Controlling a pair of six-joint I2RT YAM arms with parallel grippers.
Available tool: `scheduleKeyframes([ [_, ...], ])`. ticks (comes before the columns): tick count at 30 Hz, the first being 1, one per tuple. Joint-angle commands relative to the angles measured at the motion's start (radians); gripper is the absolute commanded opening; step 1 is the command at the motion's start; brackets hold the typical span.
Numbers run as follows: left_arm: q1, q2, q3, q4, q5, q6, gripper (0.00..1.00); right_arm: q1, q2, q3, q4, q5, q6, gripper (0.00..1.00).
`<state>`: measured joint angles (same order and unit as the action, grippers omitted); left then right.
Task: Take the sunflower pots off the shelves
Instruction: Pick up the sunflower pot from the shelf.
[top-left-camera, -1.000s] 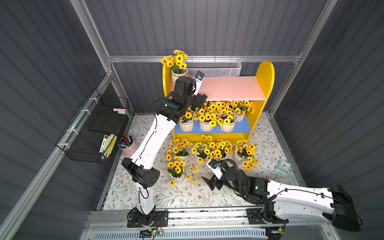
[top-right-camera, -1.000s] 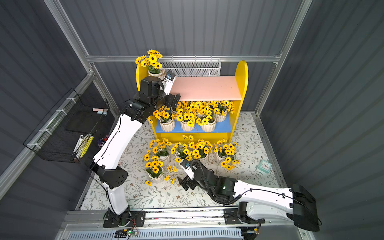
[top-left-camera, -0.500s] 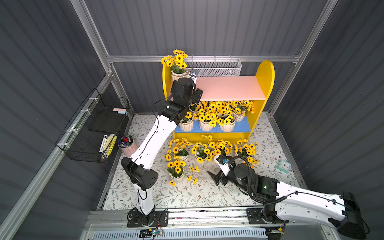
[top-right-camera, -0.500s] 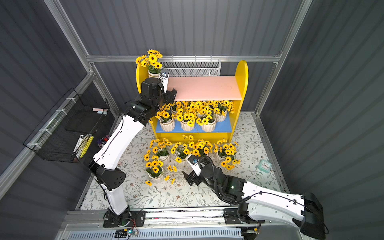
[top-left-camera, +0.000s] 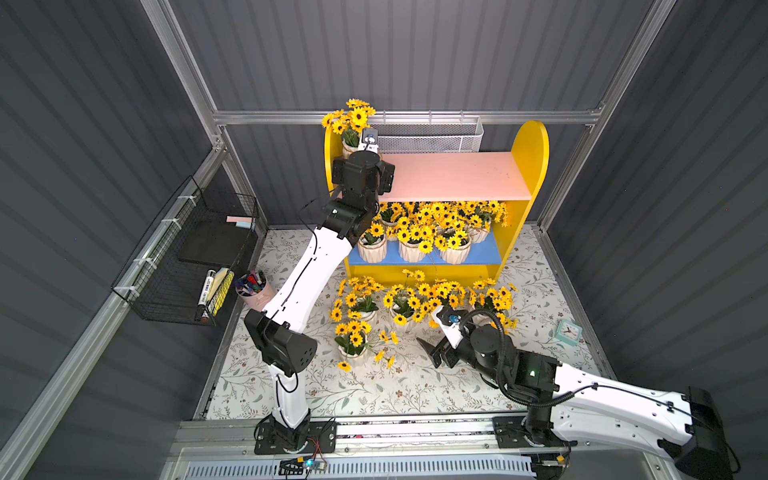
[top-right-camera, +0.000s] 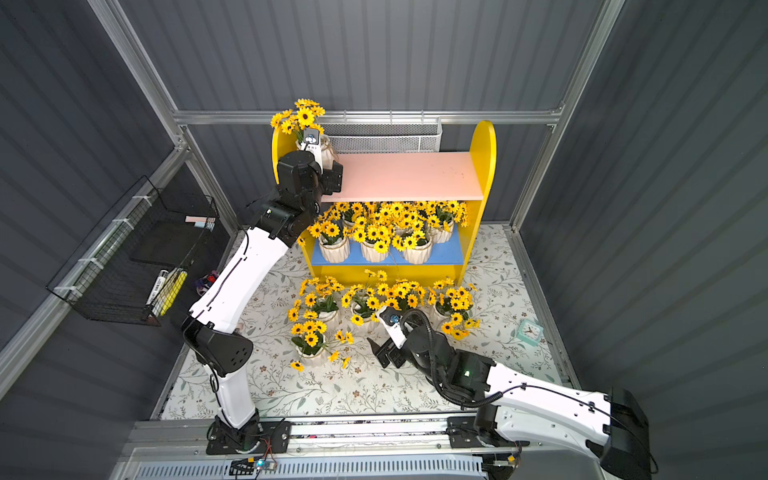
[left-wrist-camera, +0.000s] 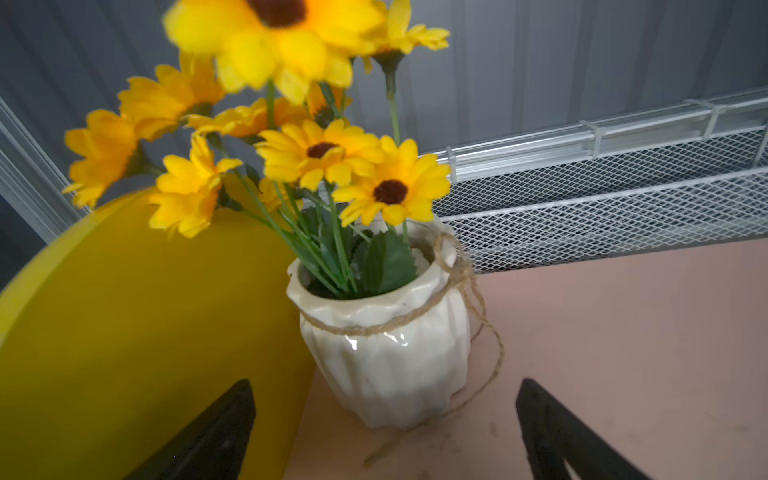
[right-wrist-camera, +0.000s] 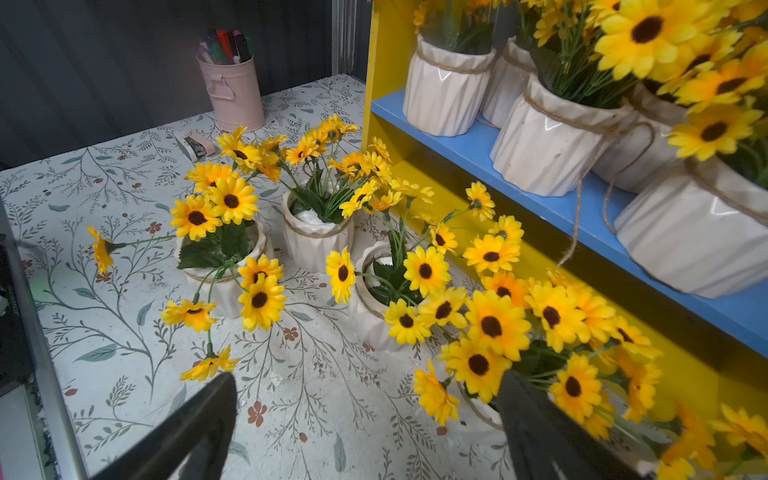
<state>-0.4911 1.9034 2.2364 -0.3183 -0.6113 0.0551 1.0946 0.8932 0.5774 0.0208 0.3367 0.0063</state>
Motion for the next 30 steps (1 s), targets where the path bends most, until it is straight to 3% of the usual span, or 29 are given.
scheduleKeyframes([
  [1, 0.011, 0.021, -0.012, 0.065, -0.033, -0.033, 0.99, -0.012, -0.013, -0.011, -0.006, -0.015, -0.014, 0.99],
  [17, 0.041, 0.112, 0.006, 0.175, -0.008, -0.034, 0.99, -0.062, -0.006, -0.030, 0.011, -0.054, -0.006, 0.99],
  [30, 0.132, 0.087, -0.045, 0.143, 0.280, -0.053, 0.99, -0.084, 0.015, -0.032, 0.021, -0.072, -0.008, 0.99],
])
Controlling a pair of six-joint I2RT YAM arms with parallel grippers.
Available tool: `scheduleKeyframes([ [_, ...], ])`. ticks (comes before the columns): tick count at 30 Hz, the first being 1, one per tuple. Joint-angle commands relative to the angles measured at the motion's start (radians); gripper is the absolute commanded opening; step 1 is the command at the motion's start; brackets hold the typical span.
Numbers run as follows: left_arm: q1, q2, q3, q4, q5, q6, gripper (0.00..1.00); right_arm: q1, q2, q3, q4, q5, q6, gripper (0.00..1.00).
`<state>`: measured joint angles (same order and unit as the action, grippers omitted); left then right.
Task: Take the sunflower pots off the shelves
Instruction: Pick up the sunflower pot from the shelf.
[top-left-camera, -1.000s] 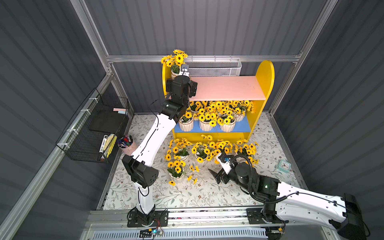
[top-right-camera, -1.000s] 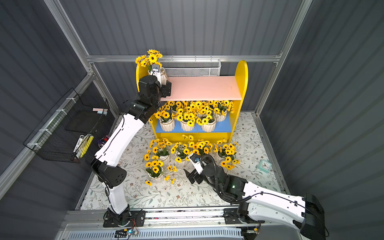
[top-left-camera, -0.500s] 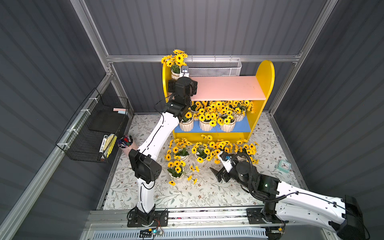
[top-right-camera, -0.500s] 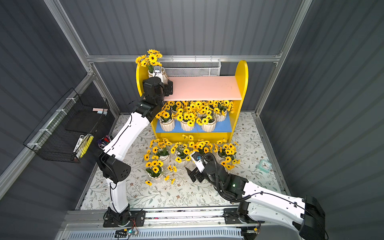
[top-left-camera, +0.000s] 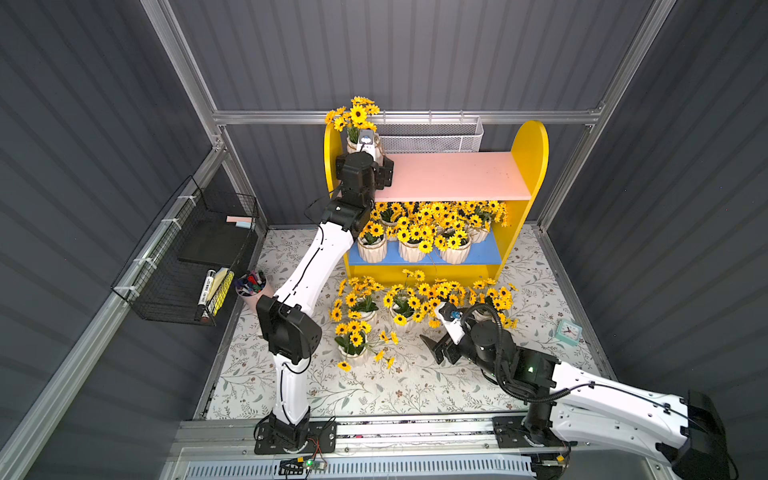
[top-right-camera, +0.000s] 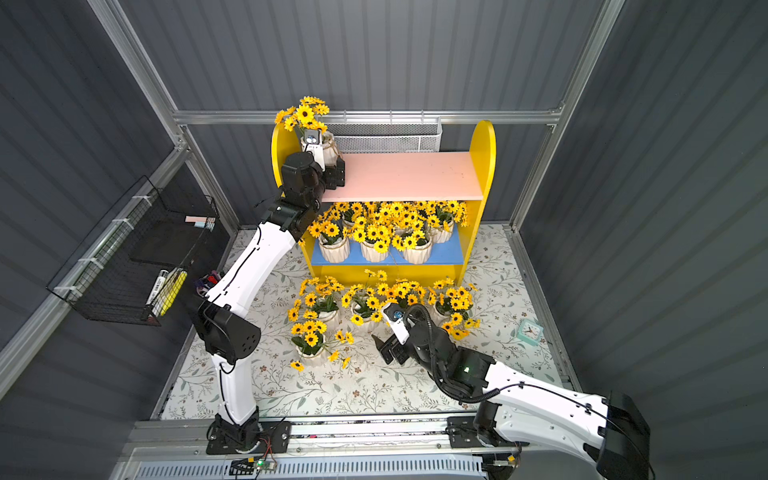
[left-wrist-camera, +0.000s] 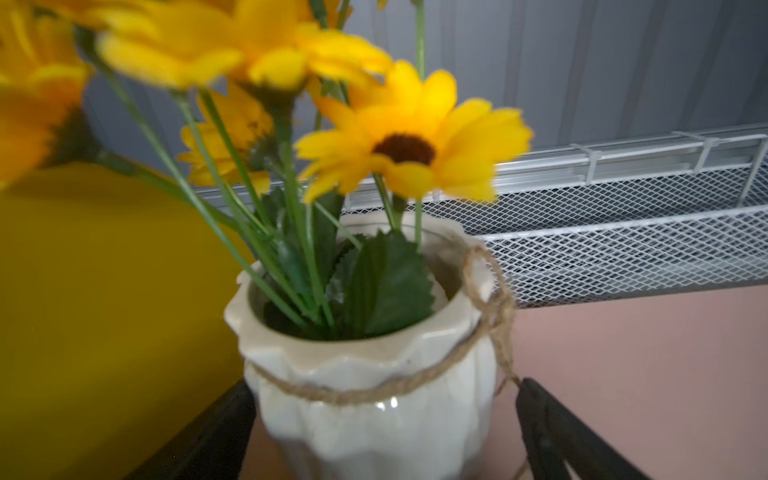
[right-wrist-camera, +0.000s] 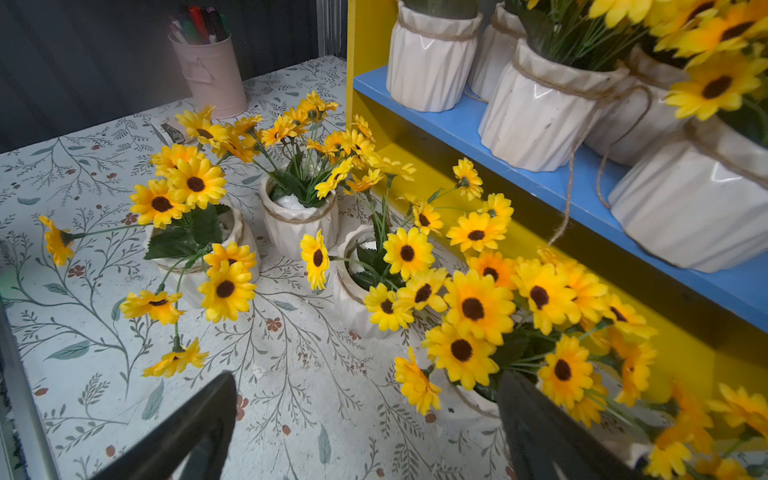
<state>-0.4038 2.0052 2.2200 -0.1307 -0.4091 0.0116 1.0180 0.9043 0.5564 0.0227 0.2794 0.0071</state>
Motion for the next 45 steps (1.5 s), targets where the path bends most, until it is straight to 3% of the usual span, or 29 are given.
scheduleKeyframes([
  [1, 0.052, -0.023, -0.035, -0.054, 0.103, -0.017, 0.99, -0.009, 0.006, -0.012, 0.022, -0.018, -0.009, 0.99],
  [10, 0.060, -0.090, -0.159, -0.015, 0.285, 0.011, 0.99, -0.032, 0.036, -0.005, 0.036, -0.049, -0.009, 0.99],
  [19, 0.061, -0.157, -0.256, 0.042, 0.308, 0.019, 0.99, -0.052, 0.051, -0.007, 0.043, -0.059, -0.007, 0.99],
  [27, 0.092, -0.107, -0.089, -0.088, 0.351, -0.001, 1.00, -0.068, 0.050, -0.007, 0.049, -0.067, -0.005, 0.99],
  [32, 0.118, -0.077, -0.051, -0.072, 0.342, -0.075, 1.00, -0.076, 0.051, -0.003, 0.045, -0.073, -0.004, 0.99],
  [45, 0.118, 0.010, 0.016, 0.042, 0.224, -0.120, 0.99, -0.085, 0.045, -0.003, 0.040, -0.077, -0.001, 0.99],
])
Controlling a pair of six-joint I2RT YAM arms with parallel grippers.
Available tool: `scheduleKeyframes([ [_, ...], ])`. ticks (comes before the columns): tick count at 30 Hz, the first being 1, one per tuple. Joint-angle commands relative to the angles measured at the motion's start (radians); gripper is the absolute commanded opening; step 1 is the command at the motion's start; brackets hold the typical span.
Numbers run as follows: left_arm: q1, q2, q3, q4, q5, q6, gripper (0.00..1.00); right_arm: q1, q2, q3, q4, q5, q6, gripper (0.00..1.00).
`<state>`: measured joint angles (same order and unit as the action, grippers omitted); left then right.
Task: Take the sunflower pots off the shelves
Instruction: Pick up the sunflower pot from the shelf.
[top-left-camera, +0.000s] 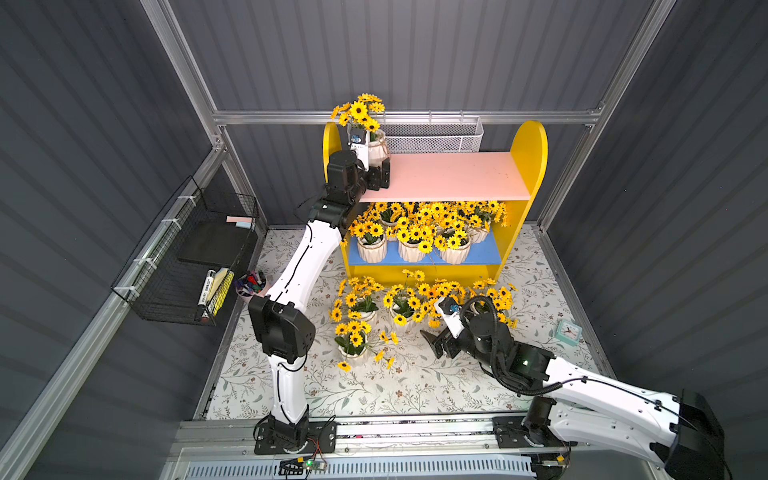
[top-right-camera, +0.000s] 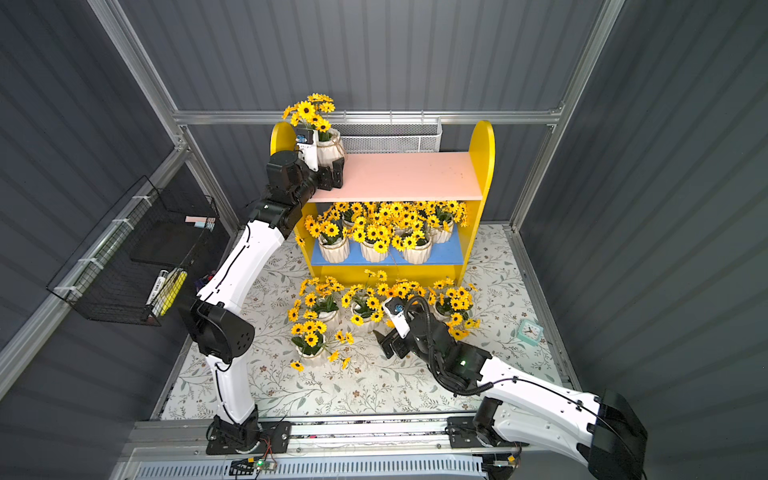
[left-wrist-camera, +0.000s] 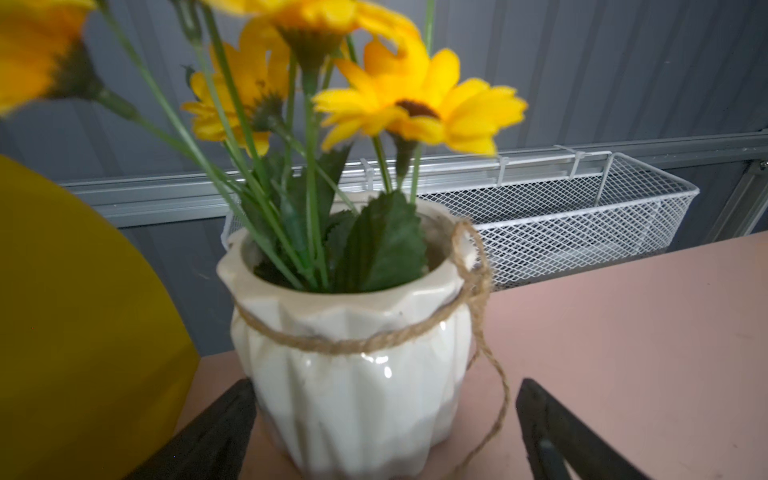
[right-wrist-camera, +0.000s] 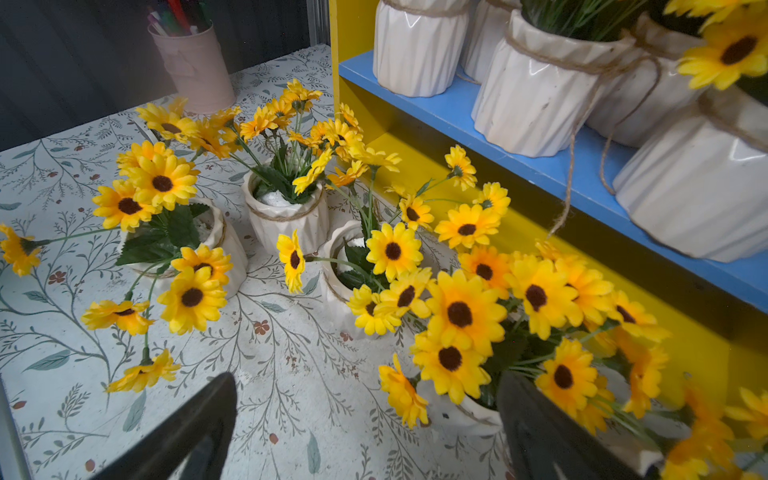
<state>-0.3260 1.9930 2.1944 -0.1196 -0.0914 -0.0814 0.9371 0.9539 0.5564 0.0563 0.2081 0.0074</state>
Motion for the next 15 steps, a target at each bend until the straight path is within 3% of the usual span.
scheduleKeyframes([
  [1, 0.041, 0.028, 0.048, 0.039, -0.090, -0.027, 1.00, -0.004, -0.009, -0.005, 0.007, -0.004, -0.001, 0.99],
  [15, 0.039, 0.155, 0.235, 0.027, -0.069, -0.003, 0.99, -0.014, -0.004, -0.006, 0.010, 0.000, -0.004, 0.99],
])
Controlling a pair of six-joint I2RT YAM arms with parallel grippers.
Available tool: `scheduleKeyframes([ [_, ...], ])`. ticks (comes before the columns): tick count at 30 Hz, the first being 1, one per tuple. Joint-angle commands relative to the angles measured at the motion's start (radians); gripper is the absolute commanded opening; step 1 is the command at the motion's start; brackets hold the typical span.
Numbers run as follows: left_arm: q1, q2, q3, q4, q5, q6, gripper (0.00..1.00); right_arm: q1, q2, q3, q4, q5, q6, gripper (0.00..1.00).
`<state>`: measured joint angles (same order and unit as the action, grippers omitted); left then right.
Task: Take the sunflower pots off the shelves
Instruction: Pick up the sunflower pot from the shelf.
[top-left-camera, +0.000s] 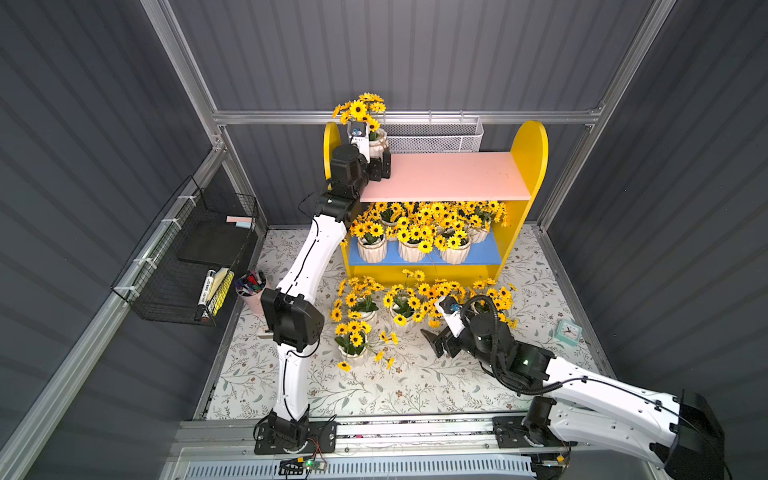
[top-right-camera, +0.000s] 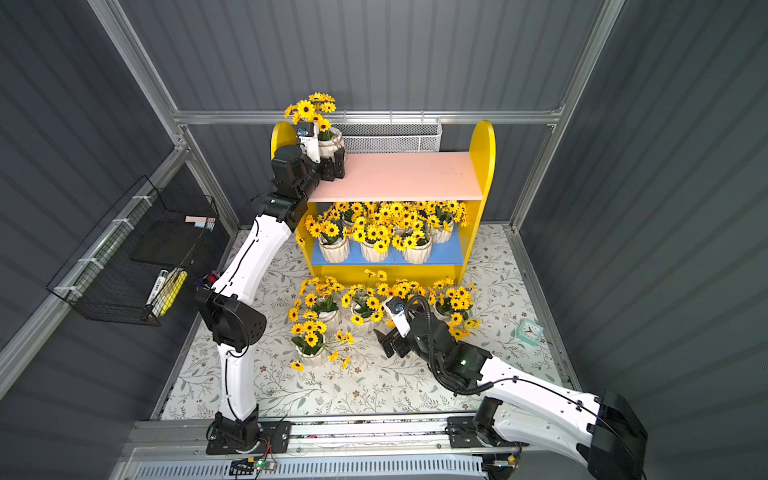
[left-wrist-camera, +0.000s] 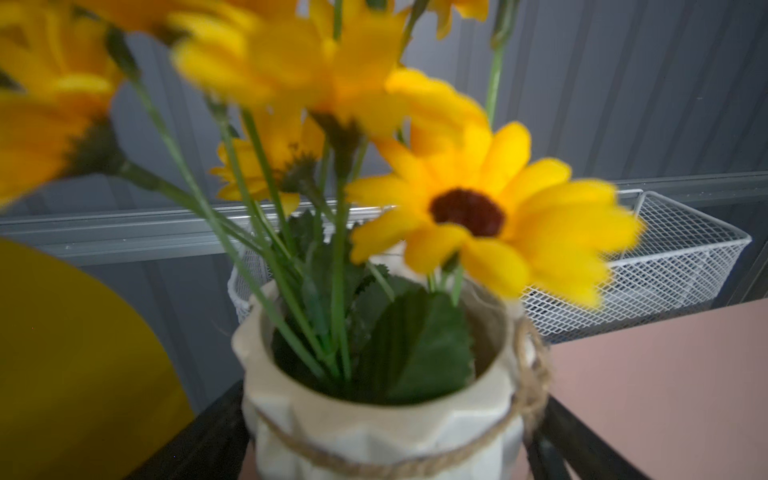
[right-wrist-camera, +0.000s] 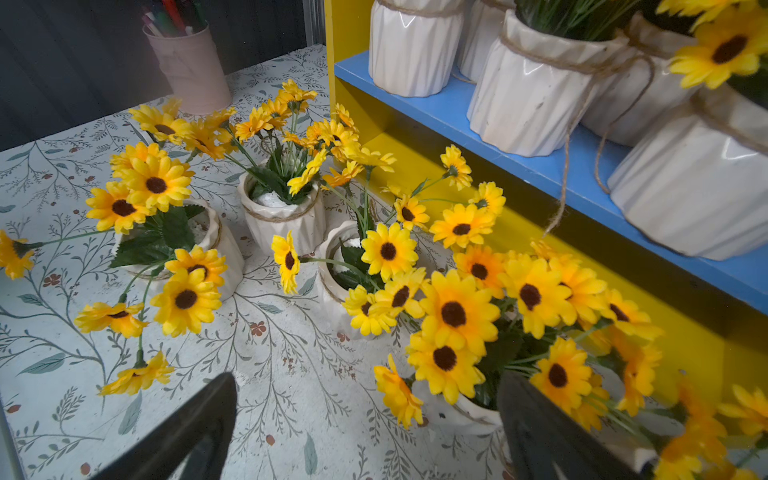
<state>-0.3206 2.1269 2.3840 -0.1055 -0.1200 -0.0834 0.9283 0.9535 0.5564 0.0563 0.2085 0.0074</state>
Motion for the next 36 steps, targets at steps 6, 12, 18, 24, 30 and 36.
scheduleKeyframes([
  [6, 0.035, 0.063, 0.093, 0.015, -0.032, 0.019, 0.99, -0.009, -0.002, -0.008, 0.010, 0.003, 0.000, 0.99],
  [12, 0.035, 0.085, 0.093, 0.017, -0.015, 0.028, 0.99, -0.014, -0.002, -0.009, 0.005, 0.005, 0.002, 0.99],
  [18, 0.035, 0.136, 0.169, -0.013, 0.004, 0.047, 0.99, -0.016, -0.004, -0.009, 0.002, 0.009, 0.003, 0.99],
  [24, 0.037, 0.158, 0.190, -0.022, 0.007, 0.070, 0.99, -0.019, -0.002, -0.007, 0.001, 0.008, 0.003, 0.99],
  [30, 0.037, 0.124, 0.117, -0.001, 0.015, 0.084, 0.79, -0.020, -0.005, -0.010, 0.004, 0.016, 0.003, 0.99],
  [36, 0.037, 0.073, 0.028, 0.029, 0.032, 0.085, 0.35, -0.020, -0.010, -0.011, 0.005, 0.017, 0.003, 0.99],
])
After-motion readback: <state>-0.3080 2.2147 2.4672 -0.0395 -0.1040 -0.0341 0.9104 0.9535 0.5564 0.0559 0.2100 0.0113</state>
